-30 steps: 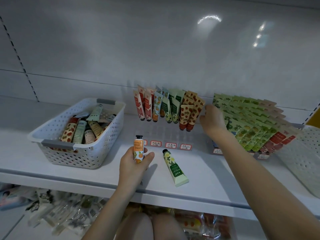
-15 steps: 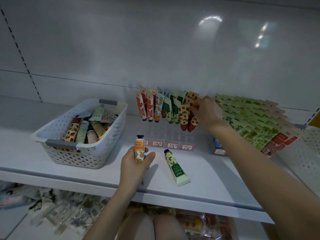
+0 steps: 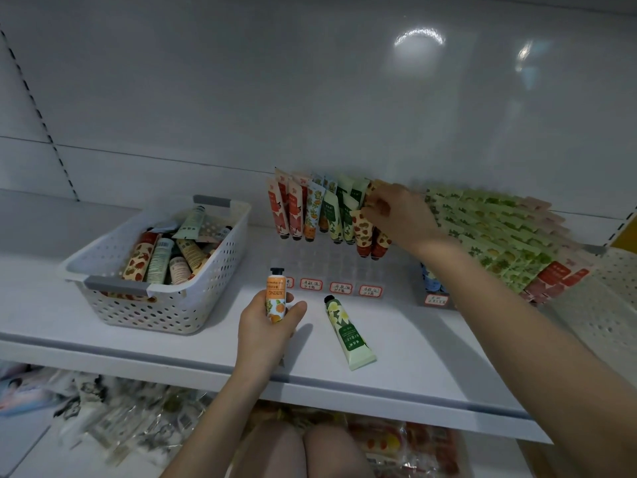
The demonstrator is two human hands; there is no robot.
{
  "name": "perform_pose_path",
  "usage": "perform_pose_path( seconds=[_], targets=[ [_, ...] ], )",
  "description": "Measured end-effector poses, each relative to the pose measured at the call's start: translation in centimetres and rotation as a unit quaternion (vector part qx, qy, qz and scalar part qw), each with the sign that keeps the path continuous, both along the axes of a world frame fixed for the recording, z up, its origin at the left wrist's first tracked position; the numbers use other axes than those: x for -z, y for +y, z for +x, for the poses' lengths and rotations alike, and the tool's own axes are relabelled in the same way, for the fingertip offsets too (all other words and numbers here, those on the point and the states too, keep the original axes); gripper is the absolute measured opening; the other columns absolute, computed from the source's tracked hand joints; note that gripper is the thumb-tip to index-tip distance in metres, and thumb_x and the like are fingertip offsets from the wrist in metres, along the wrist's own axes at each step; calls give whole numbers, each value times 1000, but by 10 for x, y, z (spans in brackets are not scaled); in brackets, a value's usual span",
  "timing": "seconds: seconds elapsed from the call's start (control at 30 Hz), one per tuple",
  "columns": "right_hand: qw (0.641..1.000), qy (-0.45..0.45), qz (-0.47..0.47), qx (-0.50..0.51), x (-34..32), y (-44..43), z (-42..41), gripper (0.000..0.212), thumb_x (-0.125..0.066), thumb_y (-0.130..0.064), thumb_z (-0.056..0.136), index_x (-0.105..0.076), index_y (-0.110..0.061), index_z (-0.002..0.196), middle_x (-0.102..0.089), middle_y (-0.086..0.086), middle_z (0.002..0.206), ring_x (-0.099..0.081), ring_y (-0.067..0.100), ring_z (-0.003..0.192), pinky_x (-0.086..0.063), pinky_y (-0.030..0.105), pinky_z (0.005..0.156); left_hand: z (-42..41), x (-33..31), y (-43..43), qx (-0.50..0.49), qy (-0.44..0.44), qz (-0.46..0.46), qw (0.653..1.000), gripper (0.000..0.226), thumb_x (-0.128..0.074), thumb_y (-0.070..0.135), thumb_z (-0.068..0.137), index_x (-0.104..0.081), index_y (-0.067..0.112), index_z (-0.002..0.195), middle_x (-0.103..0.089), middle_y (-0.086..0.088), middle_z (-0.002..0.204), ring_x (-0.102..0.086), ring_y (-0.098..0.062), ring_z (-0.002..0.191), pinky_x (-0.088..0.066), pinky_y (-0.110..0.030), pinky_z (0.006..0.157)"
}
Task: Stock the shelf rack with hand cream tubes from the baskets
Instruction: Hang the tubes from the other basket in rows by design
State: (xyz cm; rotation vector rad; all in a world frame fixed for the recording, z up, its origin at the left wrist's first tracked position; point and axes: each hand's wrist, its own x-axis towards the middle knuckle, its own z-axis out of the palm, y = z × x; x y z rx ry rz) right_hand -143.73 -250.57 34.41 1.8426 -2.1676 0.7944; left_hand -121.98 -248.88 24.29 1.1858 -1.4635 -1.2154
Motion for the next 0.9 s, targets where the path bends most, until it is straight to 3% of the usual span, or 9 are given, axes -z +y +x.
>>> perform_pose_path(
  seconds=[0.17,0.33,0.57,0.73,0.9],
  targets=[
    [1000,4,19,6,2,-1,-4,20,-52,-15,93,-67,-7,104,-64,10,105,-60,24,93,-50,40,81,1,0,-1,-4,5,0,1000,13,-69,17,83,-56,19,85,-61,1,76,-57,-12,67,-49,-28,67],
    [999,12,21,47,2,2,-10,22,-48,-15,95,-65,-5,105,-65,12,105,-61,26,93,-51,38,78,1,1,-1,-2,6,1,1000,13,-68,17,83,-57,16,88,-61,1,75,-56,-12,64,-47,-23,62],
    [996,25,48,77,-3,-7,-9,24,-45,-16,97,-61,-2,108,-65,14,100,-61,27,87,-51,35,71,3,4,-1,-6,20,7,1000,15,-69,14,82,-55,21,79,-61,-2,75,-56,-13,66,-49,-27,65],
    [994,27,68,82,-6,-8,-7,24,-46,-17,96,-61,-2,108,-65,15,102,-62,28,89,-54,40,76,3,5,0,-5,22,11,1000,13,-69,14,82,-56,19,83,-61,-2,76,-56,-12,67,-49,-26,64],
    [993,35,74,85,-10,-6,-5,23,-45,-18,96,-61,-5,107,-65,12,104,-62,27,91,-52,36,73,5,3,0,-6,23,8,1000,13,-68,14,83,-58,13,90,-61,-1,77,-55,-10,67,-48,-21,61]
  ],
)
